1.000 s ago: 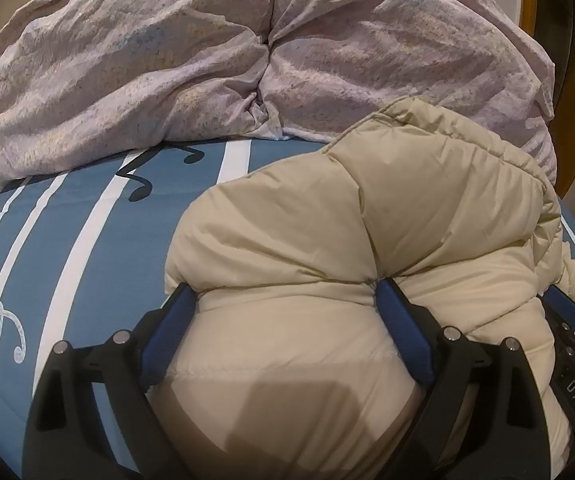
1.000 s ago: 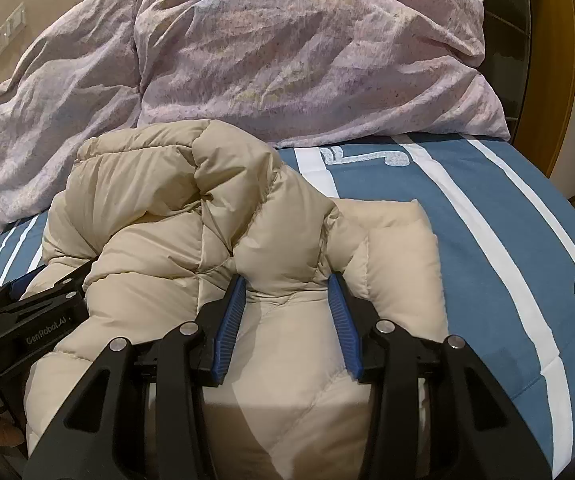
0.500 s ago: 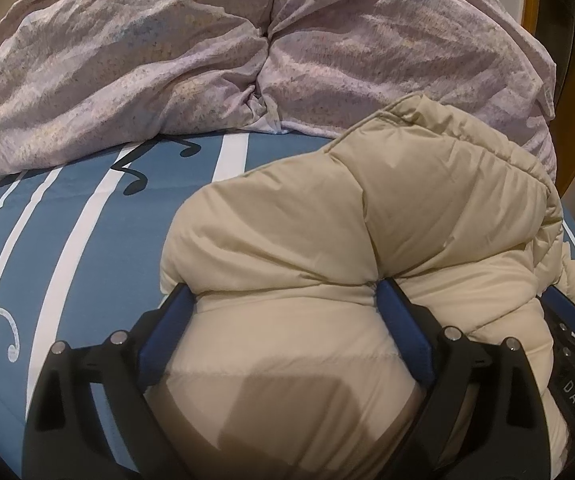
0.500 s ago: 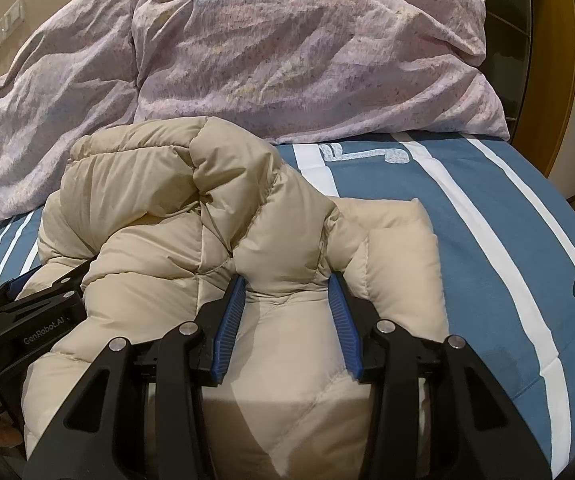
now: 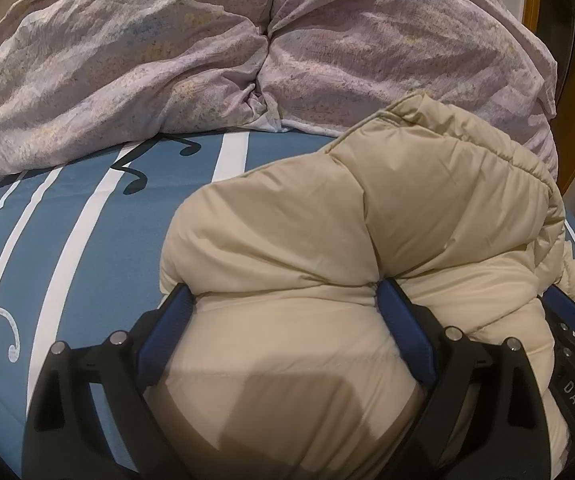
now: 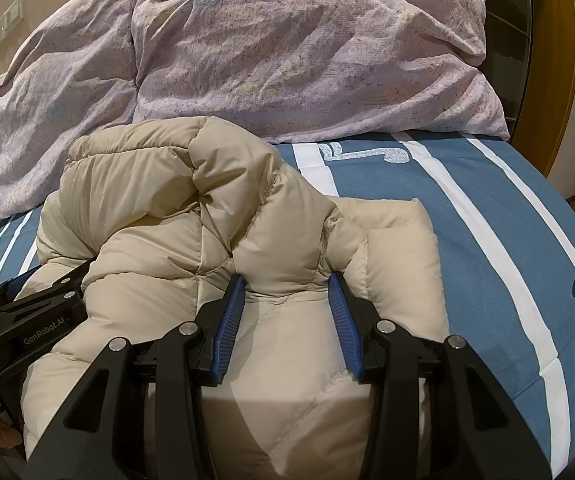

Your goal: Fold large clothes

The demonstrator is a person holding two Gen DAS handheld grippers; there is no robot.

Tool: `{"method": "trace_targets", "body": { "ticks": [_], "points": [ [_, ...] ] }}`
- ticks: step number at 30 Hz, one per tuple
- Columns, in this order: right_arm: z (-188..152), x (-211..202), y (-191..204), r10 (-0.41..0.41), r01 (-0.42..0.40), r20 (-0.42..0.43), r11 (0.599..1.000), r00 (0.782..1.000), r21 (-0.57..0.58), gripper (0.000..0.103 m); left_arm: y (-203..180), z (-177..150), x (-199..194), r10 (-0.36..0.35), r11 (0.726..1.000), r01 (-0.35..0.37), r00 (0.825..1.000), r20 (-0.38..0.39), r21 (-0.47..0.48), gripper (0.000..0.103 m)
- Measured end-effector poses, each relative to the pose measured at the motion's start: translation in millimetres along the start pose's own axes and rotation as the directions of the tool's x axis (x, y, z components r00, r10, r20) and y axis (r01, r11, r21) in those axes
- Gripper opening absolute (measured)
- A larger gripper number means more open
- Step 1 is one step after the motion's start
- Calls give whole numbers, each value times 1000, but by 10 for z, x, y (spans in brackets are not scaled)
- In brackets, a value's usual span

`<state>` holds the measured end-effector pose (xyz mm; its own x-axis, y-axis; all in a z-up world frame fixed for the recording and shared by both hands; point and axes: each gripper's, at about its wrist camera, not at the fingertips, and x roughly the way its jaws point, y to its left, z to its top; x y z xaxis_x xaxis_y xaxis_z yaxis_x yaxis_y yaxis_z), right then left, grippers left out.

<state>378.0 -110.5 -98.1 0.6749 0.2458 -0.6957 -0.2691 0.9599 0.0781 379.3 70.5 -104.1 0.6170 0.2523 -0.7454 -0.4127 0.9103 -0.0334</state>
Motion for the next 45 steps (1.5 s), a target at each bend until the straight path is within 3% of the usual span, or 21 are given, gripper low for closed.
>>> {"method": "trace_targets", "body": {
  "ticks": [15,18,21,23,27,32,37,40,45],
  "points": [
    [4,2,-20,14,-14,-6,1000,1000,3,46,-19,22,-86,43,999,-43,999,-21,5,96],
    [57,-18,-55,35,-35,-40,999,999,-5,47,111,44,-282,-7,999,5,999,-42,-43,96],
    [150,-117,-162,93,-91,-90,996,992,23,55,271,41,-504,-71,995,68,997,-38,-72,96],
    [197,-240,-265,140,-135,-86,989,986,65,69,368,30,-637,-101,992,98,994,-30,-76,96],
    [227,-471,-498,181,-172,-62,976,982,133,79,540,4,-798,-155,984,151,987,-32,-97,95],
    [166,-484,-849,282,-241,-107,924,953,296,86,673,-53,-811,-236,963,223,969,-72,-151,92],
    [-15,-321,-1070,420,-310,-169,839,892,448,87,659,-133,-677,-302,942,272,943,-141,-194,91],
    [-103,-230,-1085,475,-333,-195,803,858,494,88,650,-172,-614,-327,931,288,932,-158,-224,91],
    [-177,-106,-1016,526,-358,-225,778,820,517,96,649,-180,-525,-363,912,311,916,-173,-268,91]
  ]
}}
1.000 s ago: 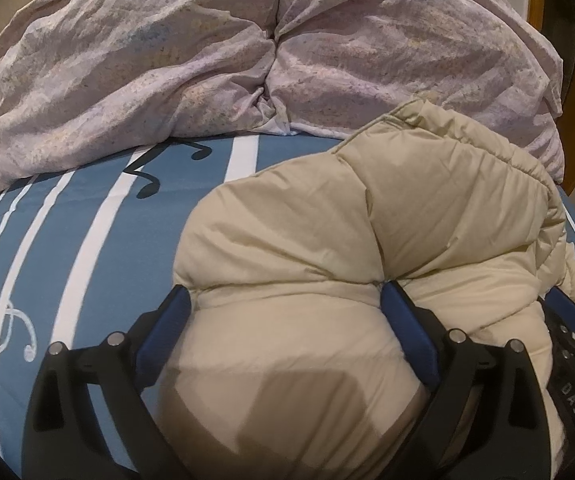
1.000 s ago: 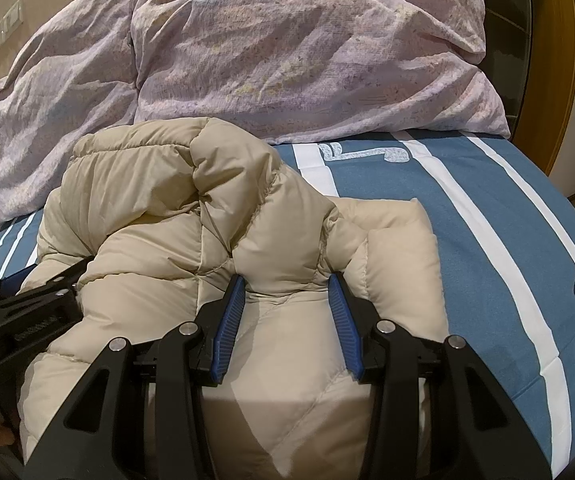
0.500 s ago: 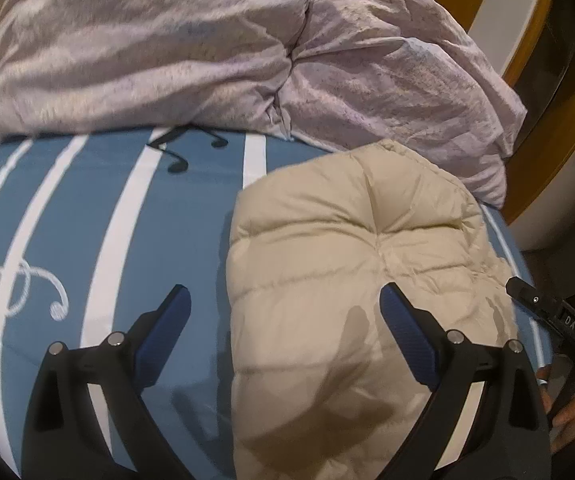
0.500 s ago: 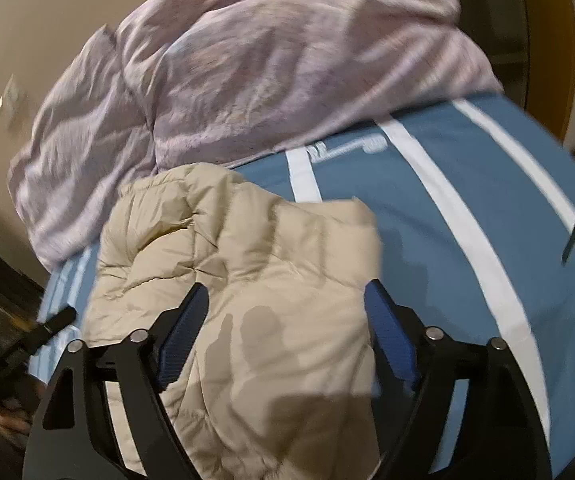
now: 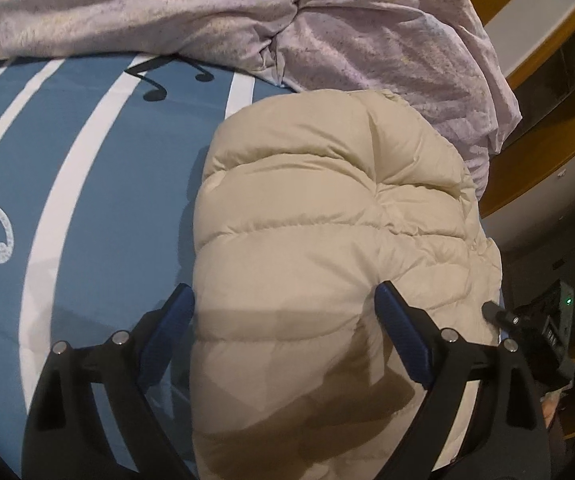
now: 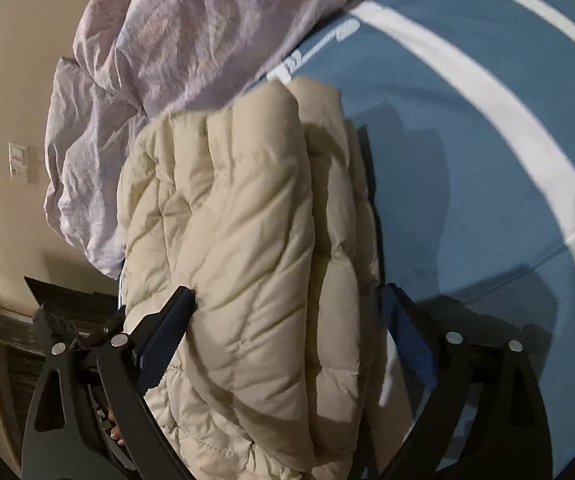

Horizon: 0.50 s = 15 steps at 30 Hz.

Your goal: Fold large clothes

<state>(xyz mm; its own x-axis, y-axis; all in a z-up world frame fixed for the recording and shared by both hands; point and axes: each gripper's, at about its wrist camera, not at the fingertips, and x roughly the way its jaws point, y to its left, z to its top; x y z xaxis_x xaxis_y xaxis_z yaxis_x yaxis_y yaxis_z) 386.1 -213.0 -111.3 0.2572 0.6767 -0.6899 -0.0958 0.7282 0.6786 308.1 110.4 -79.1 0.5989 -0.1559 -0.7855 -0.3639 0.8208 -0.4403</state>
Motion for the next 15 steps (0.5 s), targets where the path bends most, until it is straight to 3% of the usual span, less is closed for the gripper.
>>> {"method": "trace_targets", "body": {
  "ticks": [6,13,15],
  "points": [
    [35,111,17,52,-52,-35,999,998,5,99,27,50,101,-42,999,41,999,-25,-29,94],
    [71,265,64,138,-139,-92,990,986,-5,98,194,115,234,-156,977,145,986,-55,-159,93],
    [77,325,79,162,-163,-104,987,981,-3,92,209,118,231,-175,971,163,983,-53,-173,85]
  ]
}}
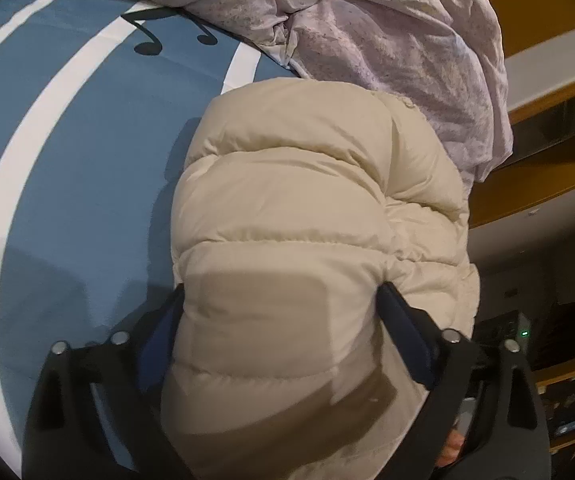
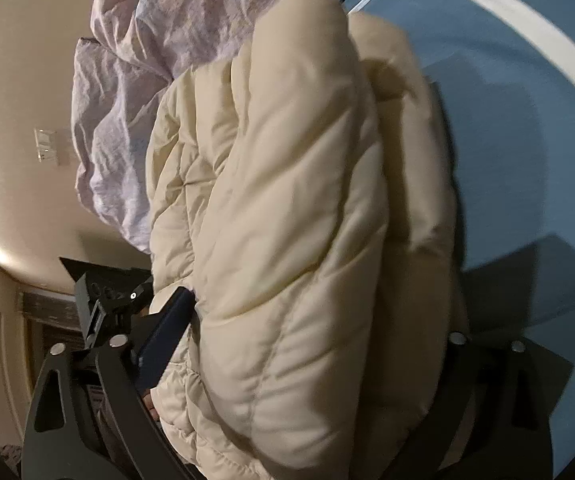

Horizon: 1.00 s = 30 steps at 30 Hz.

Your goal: Fold large clothes

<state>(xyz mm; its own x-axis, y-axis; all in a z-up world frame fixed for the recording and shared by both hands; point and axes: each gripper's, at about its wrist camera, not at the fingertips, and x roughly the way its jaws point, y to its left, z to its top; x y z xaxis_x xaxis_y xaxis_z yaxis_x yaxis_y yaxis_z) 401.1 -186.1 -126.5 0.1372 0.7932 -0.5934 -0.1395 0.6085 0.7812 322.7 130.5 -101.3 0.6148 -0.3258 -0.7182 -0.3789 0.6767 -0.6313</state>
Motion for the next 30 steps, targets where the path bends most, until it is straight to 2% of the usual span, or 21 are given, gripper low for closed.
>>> {"method": "trace_targets", "body": {
  "ticks": [1,5,6,9,11,15,20,25,30],
  "points": [
    [8,26,-5,13,-13,-5,1000,1000,5,87,3,9,-17,-10,1000,10,1000,4,-6,82],
    [42,81,-25,89,-89,-12,996,996,26,62,36,54,-110,-52,998,53,998,23,-30,57],
    [54,83,-10,105,-105,-9,994,994,21,59,37,78,-141,-66,997,67,997,30,-34,50],
    [131,119,88,139,-139,-5,990,990,-9,48,13,170,-242,-85,996,86,995,52,-29,40],
    [206,168,179,151,-151,-6,988,989,-32,44,-7,236,-328,-90,996,92,993,75,-18,36],
    [395,330,388,186,-187,-15,980,982,-73,42,-33,417,-529,-93,995,95,987,131,-6,35],
    [624,627,637,210,-213,-44,969,977,-125,42,55,631,-838,-59,998,61,978,201,-4,35],
    [792,936,776,202,-213,-83,965,976,-153,42,193,813,-988,-14,999,24,971,237,-37,35],
    [901,1073,824,163,-177,-94,969,982,-173,42,253,953,-915,40,999,-34,969,244,-30,36]
  ]
}}
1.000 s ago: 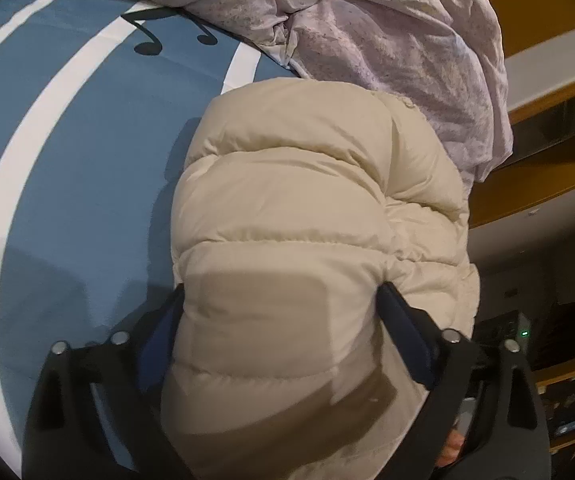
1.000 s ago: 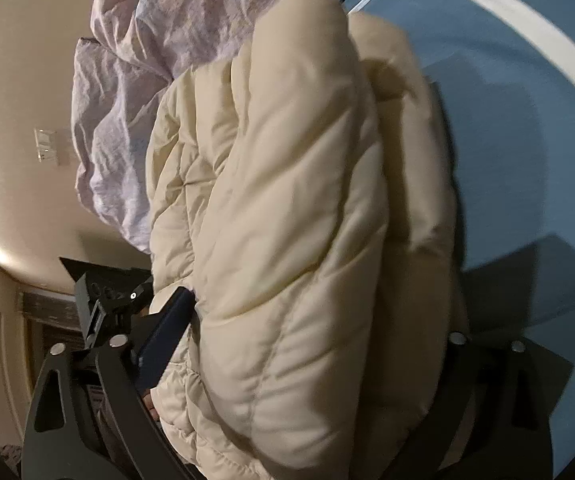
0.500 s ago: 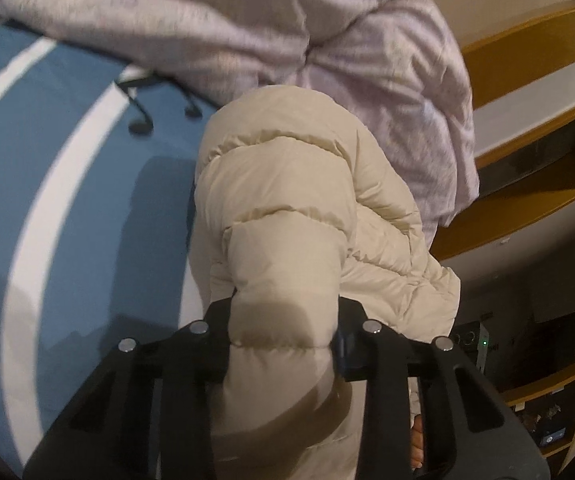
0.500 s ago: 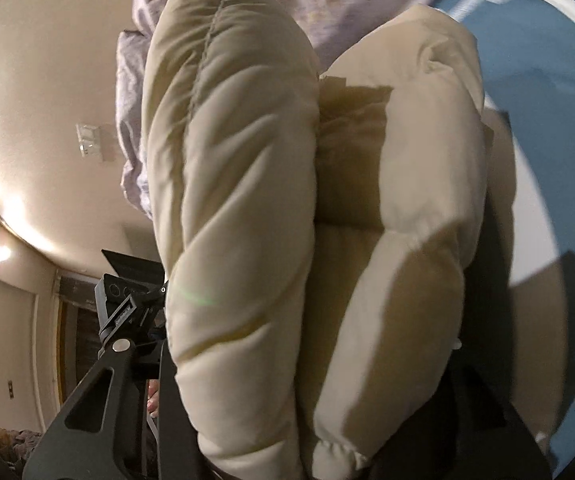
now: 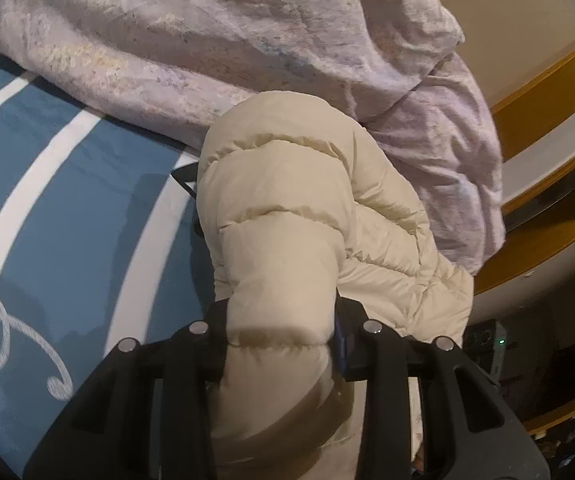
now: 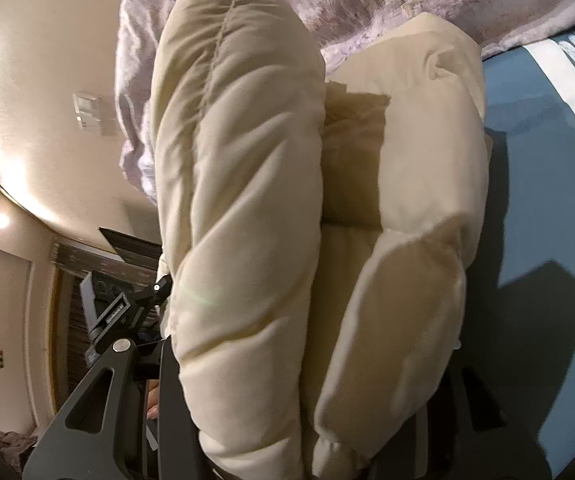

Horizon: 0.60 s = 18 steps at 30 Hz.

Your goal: Fold large clothes

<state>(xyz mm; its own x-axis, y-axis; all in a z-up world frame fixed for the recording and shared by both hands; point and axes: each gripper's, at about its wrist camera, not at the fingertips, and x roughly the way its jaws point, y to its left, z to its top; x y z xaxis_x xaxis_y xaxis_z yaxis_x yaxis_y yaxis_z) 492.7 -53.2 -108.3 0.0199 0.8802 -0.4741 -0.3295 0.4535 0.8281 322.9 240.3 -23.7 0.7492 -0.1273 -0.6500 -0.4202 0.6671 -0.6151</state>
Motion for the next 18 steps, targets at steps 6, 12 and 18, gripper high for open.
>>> {"method": "trace_targets", "body": {
  "ticks": [6,12,18],
  "points": [
    [86,-19,8,-251,251,6,966,968,-56,77,46,-3,196,118,992,-117,993,-18,37,51],
    [154,-374,97,-398,415,150,903,905,-108,80,1,68,63,238,964,-242,970,47,112,73],
    [414,-422,469,-397,467,309,862,864,-197,80,-183,200,-103,292,934,-317,943,160,162,83]
  ]
}}
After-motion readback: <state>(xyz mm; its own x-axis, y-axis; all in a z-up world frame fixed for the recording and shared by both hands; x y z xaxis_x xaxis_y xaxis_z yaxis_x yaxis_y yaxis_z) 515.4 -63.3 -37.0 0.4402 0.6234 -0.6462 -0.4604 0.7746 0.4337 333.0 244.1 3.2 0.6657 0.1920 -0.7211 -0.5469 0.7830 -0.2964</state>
